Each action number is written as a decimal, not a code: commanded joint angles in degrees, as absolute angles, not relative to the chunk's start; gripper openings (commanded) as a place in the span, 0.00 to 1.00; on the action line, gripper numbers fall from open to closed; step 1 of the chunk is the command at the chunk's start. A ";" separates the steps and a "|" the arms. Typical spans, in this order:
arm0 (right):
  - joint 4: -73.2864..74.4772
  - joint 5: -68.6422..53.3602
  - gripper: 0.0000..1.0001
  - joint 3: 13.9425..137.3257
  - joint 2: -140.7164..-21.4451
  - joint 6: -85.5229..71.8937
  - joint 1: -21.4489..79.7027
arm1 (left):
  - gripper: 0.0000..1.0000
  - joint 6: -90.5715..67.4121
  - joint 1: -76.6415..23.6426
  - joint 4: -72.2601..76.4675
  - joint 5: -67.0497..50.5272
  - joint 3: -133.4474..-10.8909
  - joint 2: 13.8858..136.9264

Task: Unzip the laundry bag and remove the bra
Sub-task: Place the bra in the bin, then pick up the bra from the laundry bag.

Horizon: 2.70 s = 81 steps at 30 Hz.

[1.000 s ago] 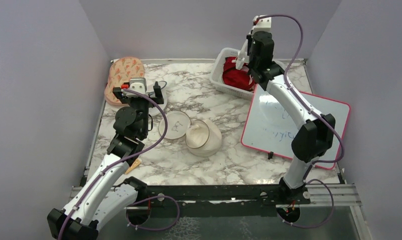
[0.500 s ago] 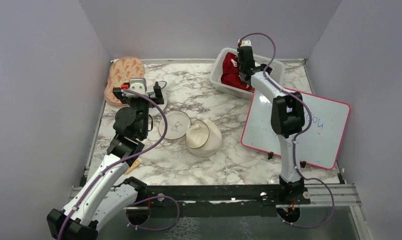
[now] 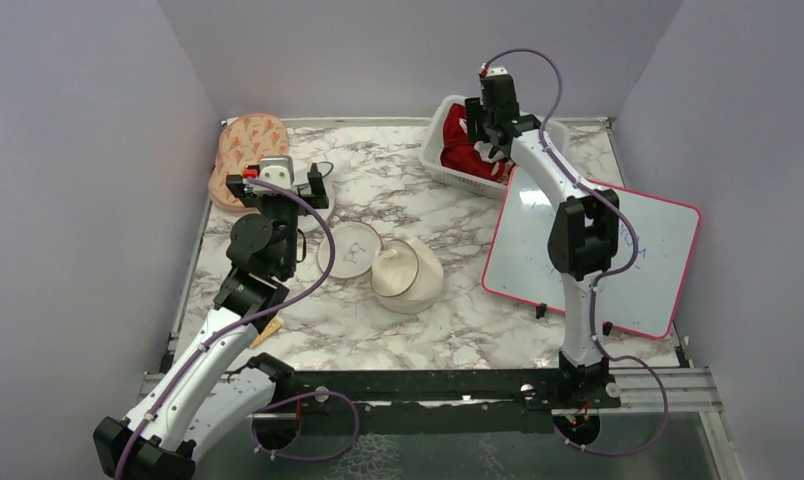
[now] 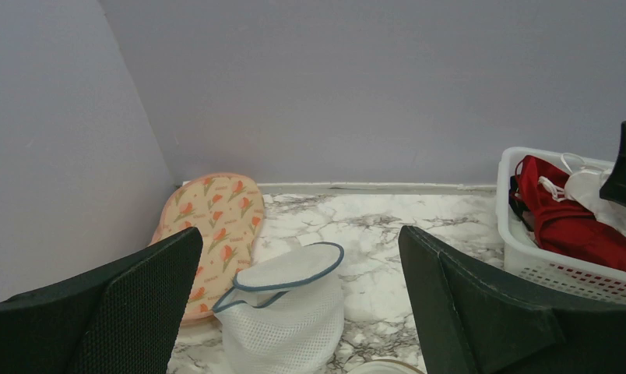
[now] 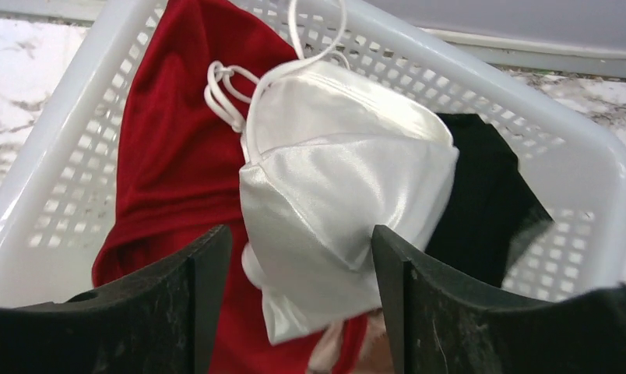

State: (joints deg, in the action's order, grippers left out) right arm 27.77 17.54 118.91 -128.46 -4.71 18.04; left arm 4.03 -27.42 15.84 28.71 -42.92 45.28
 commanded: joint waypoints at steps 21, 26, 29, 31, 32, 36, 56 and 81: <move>27.87 -1.79 0.75 90.23 -93.78 -6.07 29.41 | 0.92 3.69 -27.61 16.89 27.61 -42.63 45.86; 32.39 -3.04 0.59 90.21 -95.19 -5.28 42.08 | 0.92 3.30 -27.63 16.79 27.21 -42.62 46.39; 32.87 -3.45 0.53 87.68 -95.51 -7.16 48.03 | 0.92 3.33 -27.63 16.81 27.26 -42.63 46.70; 33.34 -4.34 0.47 86.20 -95.81 -8.82 50.46 | 0.92 3.33 -27.65 16.79 27.23 -42.63 46.83; 33.86 -4.27 0.45 85.66 -96.21 -9.65 51.40 | 0.92 3.30 -27.60 16.74 27.24 -42.63 46.77; 33.45 -5.44 0.35 81.35 -97.01 -10.92 53.29 | 0.92 3.12 -27.60 16.70 27.03 -42.72 46.78; 31.22 -9.35 0.37 76.20 -106.14 -12.71 54.60 | 0.92 3.30 -27.67 16.67 27.38 -42.80 46.37; 30.22 -8.72 0.68 73.49 -109.80 -12.57 56.57 | 0.92 2.99 -27.58 16.61 26.97 -42.80 46.51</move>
